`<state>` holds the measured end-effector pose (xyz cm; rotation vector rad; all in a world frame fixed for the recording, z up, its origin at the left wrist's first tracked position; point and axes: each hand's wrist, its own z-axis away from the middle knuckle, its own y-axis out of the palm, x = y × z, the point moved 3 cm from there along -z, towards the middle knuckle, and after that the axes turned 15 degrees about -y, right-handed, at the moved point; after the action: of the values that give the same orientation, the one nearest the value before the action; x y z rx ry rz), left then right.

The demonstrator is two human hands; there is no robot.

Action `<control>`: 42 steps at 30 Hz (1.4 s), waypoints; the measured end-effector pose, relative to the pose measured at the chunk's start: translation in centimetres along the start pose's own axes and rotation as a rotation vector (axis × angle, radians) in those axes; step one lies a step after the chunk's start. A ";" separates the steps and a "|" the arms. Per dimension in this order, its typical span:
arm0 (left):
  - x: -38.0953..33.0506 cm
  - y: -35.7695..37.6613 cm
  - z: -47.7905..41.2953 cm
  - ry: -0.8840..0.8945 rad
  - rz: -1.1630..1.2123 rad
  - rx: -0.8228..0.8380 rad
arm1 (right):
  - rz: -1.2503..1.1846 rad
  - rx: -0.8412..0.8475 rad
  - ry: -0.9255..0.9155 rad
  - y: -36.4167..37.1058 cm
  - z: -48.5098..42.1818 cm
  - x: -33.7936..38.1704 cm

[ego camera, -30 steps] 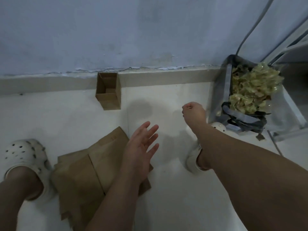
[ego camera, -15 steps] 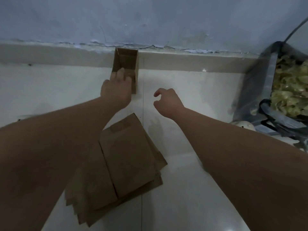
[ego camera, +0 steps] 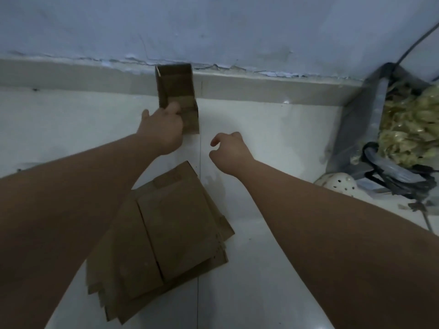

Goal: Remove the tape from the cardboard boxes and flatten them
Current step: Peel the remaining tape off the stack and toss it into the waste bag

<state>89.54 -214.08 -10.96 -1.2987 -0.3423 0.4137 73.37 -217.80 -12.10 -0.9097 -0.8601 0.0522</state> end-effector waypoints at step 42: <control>-1.0 -3.1 28.0 -0.631 1.183 0.171 | -0.914 -0.454 0.272 1.6 24.2 3.0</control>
<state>75.87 -191.39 -1.36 -1.0579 -0.0082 1.8275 59.62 -199.41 -3.73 -0.8362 -0.9764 -1.0694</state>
